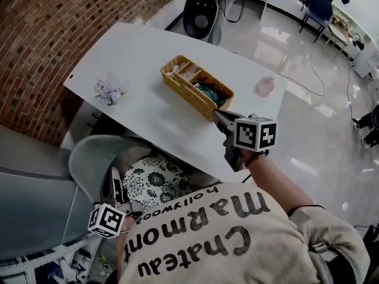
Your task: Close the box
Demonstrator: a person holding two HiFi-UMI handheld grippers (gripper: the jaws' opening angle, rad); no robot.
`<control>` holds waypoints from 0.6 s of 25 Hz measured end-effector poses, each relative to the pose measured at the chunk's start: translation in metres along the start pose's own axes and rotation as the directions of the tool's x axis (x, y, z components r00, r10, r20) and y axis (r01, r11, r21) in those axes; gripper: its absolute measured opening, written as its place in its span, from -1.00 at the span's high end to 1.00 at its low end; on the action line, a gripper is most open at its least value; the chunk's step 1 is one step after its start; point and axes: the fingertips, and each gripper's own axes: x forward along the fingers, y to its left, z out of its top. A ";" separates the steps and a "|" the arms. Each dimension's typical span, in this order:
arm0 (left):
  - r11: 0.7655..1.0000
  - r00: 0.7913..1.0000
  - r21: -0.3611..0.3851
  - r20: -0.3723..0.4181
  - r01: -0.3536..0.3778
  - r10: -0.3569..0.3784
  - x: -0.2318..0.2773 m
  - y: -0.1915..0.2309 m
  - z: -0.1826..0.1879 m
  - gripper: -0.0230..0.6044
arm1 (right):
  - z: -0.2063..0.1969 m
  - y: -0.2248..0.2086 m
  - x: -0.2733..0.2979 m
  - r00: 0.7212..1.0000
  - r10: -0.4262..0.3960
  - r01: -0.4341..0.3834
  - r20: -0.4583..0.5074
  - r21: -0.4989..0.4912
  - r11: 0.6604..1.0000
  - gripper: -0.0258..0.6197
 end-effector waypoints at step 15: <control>1.000 1.000 -0.006 -0.010 0.005 -0.005 0.005 0.000 0.001 0.92 | 0.002 -0.003 0.002 1.000 -0.010 0.010 0.008 0.005 1.000 0.90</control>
